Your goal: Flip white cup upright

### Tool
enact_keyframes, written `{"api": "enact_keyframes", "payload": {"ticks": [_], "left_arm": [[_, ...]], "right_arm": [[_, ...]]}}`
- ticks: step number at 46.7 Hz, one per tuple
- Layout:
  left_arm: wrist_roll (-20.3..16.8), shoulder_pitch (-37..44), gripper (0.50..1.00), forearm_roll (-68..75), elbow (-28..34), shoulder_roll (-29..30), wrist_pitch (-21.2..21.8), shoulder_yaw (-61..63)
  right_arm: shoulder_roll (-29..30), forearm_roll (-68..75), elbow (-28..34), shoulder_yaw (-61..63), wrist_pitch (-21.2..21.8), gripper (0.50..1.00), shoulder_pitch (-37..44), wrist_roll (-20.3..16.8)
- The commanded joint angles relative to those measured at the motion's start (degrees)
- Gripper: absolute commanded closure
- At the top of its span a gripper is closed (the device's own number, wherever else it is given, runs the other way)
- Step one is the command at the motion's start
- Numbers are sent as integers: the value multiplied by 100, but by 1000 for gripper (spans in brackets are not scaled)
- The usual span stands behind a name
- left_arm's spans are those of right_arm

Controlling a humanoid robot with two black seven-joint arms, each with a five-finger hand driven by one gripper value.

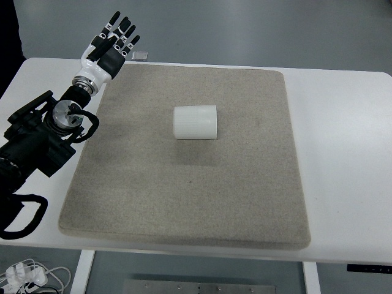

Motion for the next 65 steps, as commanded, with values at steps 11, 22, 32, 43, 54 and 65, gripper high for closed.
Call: {"api": "enact_keyframes", "payload": {"ticks": [11, 22, 32, 43, 54, 65], "left_arm": [[0, 1, 504, -44, -1, 0, -79, -13], [9, -8, 504, -97, 8, 53, -88, -171], [0, 1, 504, -79, -1, 44, -123, -286], [9, -201, 504, 526, -1, 79, -176, -215], [9, -359, 504, 1450, -133, 228, -220, -215], [9, -360, 504, 2319, -1117, 764, -220, -215]], "right_arm": [[0, -1, 0, 0, 0, 548, 0, 0], [0, -1, 0, 0, 0, 548, 0, 0], [0, -1, 0, 0, 0, 548, 0, 0], [0, -1, 0, 0, 0, 548, 0, 0], [0, -1, 0, 0, 0, 548, 0, 0], [0, -1, 0, 0, 0, 548, 0, 0]]}}
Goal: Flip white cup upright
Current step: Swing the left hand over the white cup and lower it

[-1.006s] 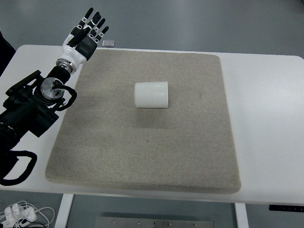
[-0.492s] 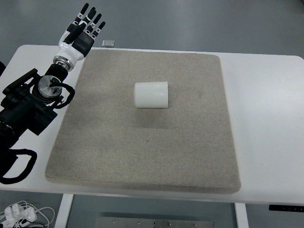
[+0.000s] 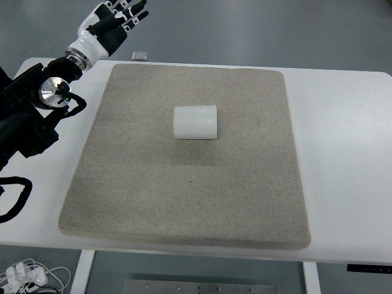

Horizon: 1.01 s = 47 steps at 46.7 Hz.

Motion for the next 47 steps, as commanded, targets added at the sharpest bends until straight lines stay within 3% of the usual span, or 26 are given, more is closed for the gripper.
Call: {"api": "enact_keyframes", "payload": {"ticks": [1, 15, 26, 38, 47], "left_arm": [[-1, 2, 504, 448, -330, 142, 10, -2], [86, -24, 506, 2539, -1420, 573, 80, 33], [113, -481, 506, 3938, -2071, 810, 432, 1007], [710, -1026, 506, 4087, -2906, 1030, 458, 2124], [1070, -1070, 506, 5106, -3047, 995, 458, 2204]], "right_arm": [[0, 0, 0, 0, 0, 548, -1, 0], [0, 0, 0, 0, 0, 548, -1, 0], [0, 0, 0, 0, 0, 548, -1, 0], [0, 0, 0, 0, 0, 548, -1, 0], [0, 0, 0, 0, 0, 548, -1, 0]]}}
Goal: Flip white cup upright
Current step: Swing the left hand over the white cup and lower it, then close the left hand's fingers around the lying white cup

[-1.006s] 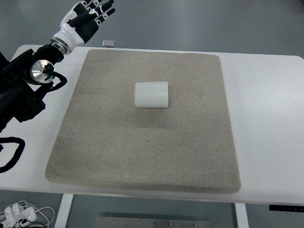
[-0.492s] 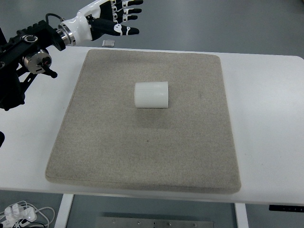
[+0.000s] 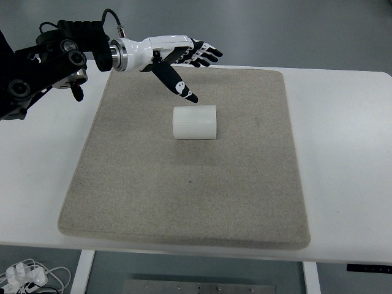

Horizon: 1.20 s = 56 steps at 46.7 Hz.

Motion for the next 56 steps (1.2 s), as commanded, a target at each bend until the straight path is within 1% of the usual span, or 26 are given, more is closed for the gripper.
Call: {"api": "enact_keyframes", "payload": {"ticks": [1, 5, 15, 32, 36, 40, 45, 51, 56], "left_arm": [[194, 7, 506, 505, -87, -16, 1, 7], [387, 16, 506, 866, -122, -42, 1, 7], [598, -2, 506, 1200, -122, -200, -17, 173], [678, 86, 506, 1921, 89, -727, 18, 297], [809, 86, 506, 1939, 177, -833, 18, 297], [862, 77, 508, 1974, 212, -877, 18, 297], [862, 68, 510, 2071, 256, -894, 27, 297], [862, 77, 510, 2194, 440, -1088, 18, 297], [862, 77, 510, 2203, 563, -1114, 18, 297]], "right_arm": [[0, 0, 0, 0, 0, 548, 0, 1], [0, 0, 0, 0, 0, 548, 0, 1], [0, 0, 0, 0, 0, 548, 0, 1], [0, 0, 0, 0, 0, 548, 0, 1], [0, 0, 0, 0, 0, 548, 0, 1], [0, 0, 0, 0, 0, 548, 0, 1], [0, 0, 0, 0, 0, 548, 0, 1], [0, 0, 0, 0, 0, 548, 0, 1], [0, 0, 0, 0, 0, 548, 0, 1]]}}
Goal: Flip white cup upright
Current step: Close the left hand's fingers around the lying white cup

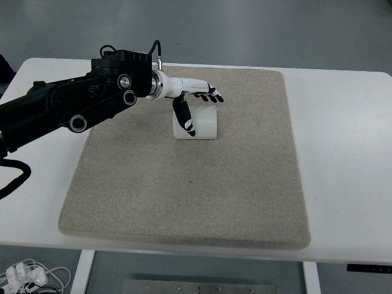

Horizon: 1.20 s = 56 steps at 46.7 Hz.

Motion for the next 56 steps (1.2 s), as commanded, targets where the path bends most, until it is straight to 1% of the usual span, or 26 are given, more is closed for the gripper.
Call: {"api": "enact_keyframes", "payload": {"ticks": [1, 11, 30, 38, 47, 48, 54, 55, 56], "left_arm": [[-1, 7, 510, 4, 87, -16, -8, 0], [-1, 7, 510, 4, 228, -95, -8, 132], [-1, 7, 519, 4, 307, -218, -8, 202], [-1, 7, 529, 4, 360, -227, -8, 202], [-1, 7, 576, 4, 360, -227, -8, 202], [-1, 7, 602, 4, 369, -227, -8, 202], [-1, 7, 705, 4, 395, -227, -8, 211], [-1, 7, 720, 4, 395, -227, -8, 211], [-1, 7, 724, 12, 395, -235, -8, 211]], "right_arm": [[0, 0, 0, 0, 0, 548, -1, 0], [0, 0, 0, 0, 0, 548, -1, 0], [0, 0, 0, 0, 0, 548, -1, 0], [0, 0, 0, 0, 0, 548, -1, 0], [0, 0, 0, 0, 0, 548, -1, 0], [0, 0, 0, 0, 0, 548, -1, 0], [0, 0, 0, 0, 0, 548, -1, 0], [0, 0, 0, 0, 0, 548, -1, 0], [0, 0, 0, 0, 0, 548, -1, 0]]}}
